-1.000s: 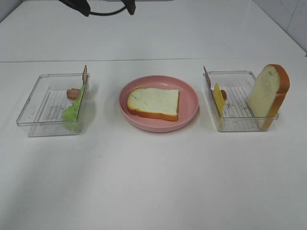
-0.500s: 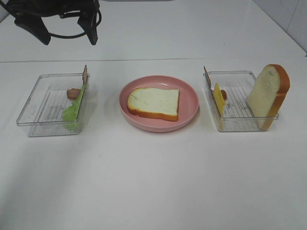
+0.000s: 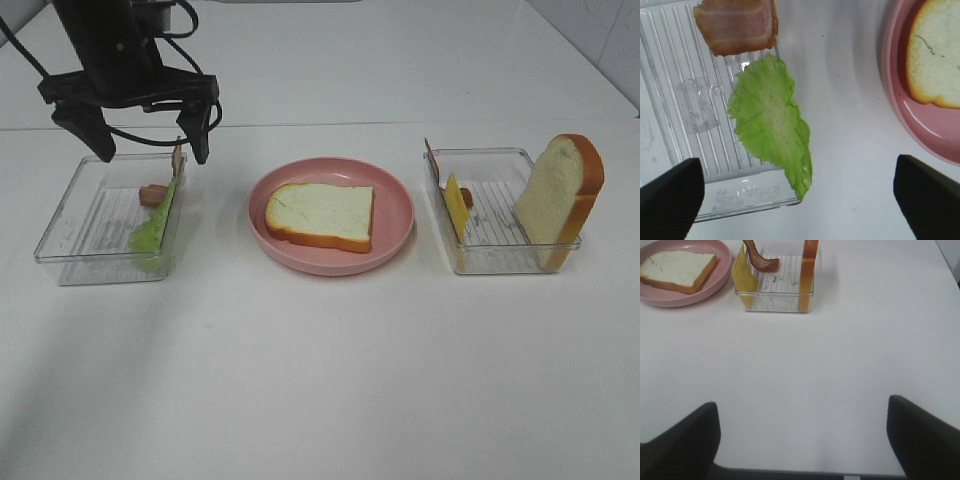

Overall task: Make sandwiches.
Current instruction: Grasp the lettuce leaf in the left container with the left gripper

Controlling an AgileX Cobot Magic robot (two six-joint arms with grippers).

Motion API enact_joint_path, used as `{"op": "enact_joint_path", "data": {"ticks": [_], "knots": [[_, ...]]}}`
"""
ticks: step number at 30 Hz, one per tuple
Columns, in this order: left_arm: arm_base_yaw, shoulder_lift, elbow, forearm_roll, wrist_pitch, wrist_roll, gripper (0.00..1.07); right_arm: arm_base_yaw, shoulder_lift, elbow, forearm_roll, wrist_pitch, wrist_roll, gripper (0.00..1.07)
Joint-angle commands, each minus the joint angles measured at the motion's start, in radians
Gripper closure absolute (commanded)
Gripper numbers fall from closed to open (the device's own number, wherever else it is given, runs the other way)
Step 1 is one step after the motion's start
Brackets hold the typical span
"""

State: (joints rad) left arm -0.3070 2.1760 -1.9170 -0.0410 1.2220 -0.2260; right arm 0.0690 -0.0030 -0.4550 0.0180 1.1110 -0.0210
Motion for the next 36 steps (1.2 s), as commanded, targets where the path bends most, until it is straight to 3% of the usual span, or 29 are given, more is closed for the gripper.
{"op": "enact_joint_path", "data": {"ticks": [1,27,32,33,34,35,36], "knots": [[-0.002,0.025,0.005,-0.006,0.051,-0.017,0.11,-0.006,-0.031,0.003,-0.002,-0.011,-0.008,0.2],[-0.002,0.143,0.005,-0.003,-0.024,-0.025,0.17,-0.006,-0.031,0.003,-0.002,-0.011,-0.008,0.2],[-0.002,0.143,0.005,0.004,-0.028,-0.056,0.32,-0.006,-0.031,0.003,-0.002,-0.011,-0.008,0.2],[-0.002,0.143,0.005,0.011,-0.032,-0.072,0.43,-0.006,-0.031,0.003,-0.002,-0.011,-0.008,0.2],[-0.002,0.143,0.005,0.011,-0.032,-0.072,0.43,-0.006,-0.031,0.003,-0.002,-0.011,-0.008,0.2],[-0.002,0.143,0.005,0.013,-0.034,-0.078,0.49,-0.006,-0.031,0.003,-0.002,-0.011,-0.008,0.2],[-0.002,0.143,0.005,0.02,-0.041,-0.1,0.62,-0.006,-0.031,0.003,-0.002,-0.011,-0.008,0.2]]}}
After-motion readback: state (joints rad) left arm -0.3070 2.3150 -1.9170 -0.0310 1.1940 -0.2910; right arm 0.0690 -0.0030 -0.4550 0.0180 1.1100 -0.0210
